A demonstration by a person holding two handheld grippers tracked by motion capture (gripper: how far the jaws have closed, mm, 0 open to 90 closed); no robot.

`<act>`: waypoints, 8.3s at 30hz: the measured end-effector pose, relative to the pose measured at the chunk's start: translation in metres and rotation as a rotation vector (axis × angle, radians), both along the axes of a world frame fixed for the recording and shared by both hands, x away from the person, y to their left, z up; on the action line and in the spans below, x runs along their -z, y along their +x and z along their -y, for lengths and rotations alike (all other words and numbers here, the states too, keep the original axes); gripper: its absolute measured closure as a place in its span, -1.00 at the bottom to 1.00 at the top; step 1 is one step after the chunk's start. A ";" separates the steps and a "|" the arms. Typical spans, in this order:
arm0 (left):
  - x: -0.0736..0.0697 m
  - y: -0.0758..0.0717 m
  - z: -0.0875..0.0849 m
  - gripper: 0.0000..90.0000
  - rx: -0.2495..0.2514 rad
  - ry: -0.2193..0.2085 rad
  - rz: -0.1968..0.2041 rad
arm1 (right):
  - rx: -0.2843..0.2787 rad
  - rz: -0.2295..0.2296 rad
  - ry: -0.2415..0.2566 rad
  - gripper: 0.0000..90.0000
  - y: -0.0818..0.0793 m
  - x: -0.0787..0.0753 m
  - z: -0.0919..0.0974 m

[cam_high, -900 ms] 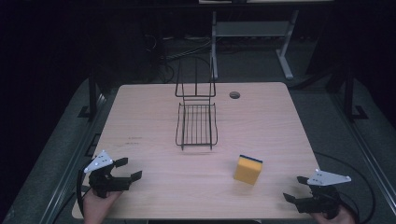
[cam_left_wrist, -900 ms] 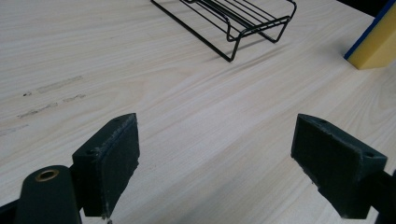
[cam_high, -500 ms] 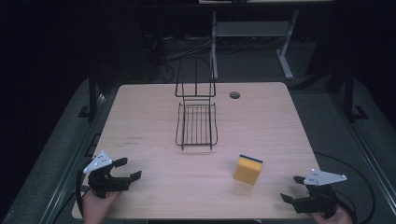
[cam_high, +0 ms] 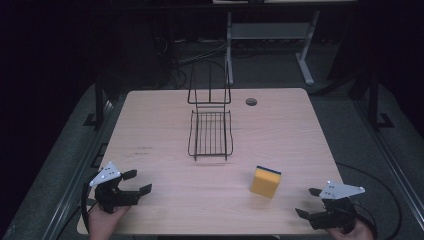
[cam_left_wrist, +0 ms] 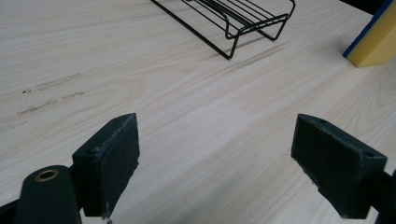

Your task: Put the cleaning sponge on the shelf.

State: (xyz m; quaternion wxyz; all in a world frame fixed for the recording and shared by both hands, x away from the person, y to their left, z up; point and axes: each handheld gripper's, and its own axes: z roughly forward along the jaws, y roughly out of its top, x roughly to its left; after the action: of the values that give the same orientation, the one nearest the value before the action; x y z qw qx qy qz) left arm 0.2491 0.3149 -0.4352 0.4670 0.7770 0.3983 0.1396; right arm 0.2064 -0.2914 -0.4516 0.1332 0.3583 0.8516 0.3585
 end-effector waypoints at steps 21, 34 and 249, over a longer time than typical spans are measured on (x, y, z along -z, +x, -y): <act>-0.001 -0.001 -0.001 -0.67 -0.003 -0.006 0.004 | -0.071 -0.010 -0.032 -0.64 0.001 -0.005 -0.020; -0.001 -0.001 -0.002 -0.67 -0.009 -0.010 0.006 | -0.115 -0.011 -0.049 -0.64 0.004 -0.011 -0.031; -0.004 0.000 -0.007 -0.67 -0.008 -0.040 0.012 | -0.542 0.011 -0.102 0.25 0.197 -0.099 -0.221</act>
State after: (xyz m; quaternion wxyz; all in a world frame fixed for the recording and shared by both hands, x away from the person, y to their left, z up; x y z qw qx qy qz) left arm 0.2493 0.3223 -0.4309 0.4844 0.7651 0.4012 0.1379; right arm 0.4032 -0.0708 -0.3529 0.0549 0.1080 0.9326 0.3400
